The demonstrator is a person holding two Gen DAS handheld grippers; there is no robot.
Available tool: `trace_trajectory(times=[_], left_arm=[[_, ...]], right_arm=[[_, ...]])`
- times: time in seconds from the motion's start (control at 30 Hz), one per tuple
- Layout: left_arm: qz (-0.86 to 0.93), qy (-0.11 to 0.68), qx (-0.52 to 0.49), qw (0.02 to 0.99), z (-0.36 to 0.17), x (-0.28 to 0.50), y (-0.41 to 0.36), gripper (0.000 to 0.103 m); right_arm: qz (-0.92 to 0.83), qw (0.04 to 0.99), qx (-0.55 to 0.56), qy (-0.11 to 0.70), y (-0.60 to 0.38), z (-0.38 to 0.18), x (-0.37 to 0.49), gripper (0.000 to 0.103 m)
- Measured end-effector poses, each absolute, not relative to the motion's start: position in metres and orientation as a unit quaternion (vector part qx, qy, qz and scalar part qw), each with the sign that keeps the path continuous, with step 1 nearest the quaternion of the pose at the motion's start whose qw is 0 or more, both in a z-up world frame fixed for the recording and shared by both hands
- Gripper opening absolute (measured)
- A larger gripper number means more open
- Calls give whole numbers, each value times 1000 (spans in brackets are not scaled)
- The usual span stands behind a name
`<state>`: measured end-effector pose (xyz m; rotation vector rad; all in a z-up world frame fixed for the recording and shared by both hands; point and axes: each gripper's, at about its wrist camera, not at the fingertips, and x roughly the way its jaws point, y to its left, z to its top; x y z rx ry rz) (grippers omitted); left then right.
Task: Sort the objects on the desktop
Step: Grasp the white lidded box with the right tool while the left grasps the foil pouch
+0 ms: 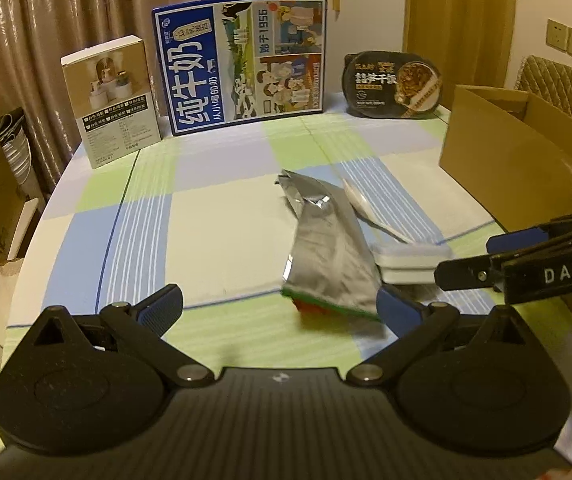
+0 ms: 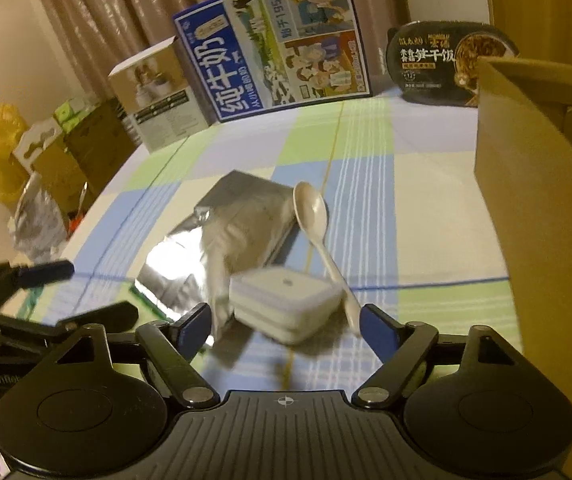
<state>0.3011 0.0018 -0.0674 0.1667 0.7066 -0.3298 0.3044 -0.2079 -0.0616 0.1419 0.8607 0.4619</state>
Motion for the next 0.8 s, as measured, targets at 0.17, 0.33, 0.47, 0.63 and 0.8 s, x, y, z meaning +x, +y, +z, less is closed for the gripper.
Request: trace_trajectory(times=[0.17, 0.33, 0.47, 0.63, 0.8], left_arm=[[-164, 347, 70, 921, -74, 318, 5, 101], [-158, 353, 66, 920, -81, 327, 6, 101], [-158, 353, 70, 919, -84, 328, 3, 101], [-175, 346, 75, 919, -86, 328, -4, 101], [-198, 323, 91, 921, -82, 326, -23, 101]], right_arm=[[223, 879, 59, 417, -195, -71, 319, 77], [211, 877, 61, 428, -189, -83, 330, 77], [209, 872, 72, 436, -196, -85, 333, 74], [197, 874, 54, 442, -212, -77, 323, 74], [189, 878, 25, 439, -227, -70, 308, 74]])
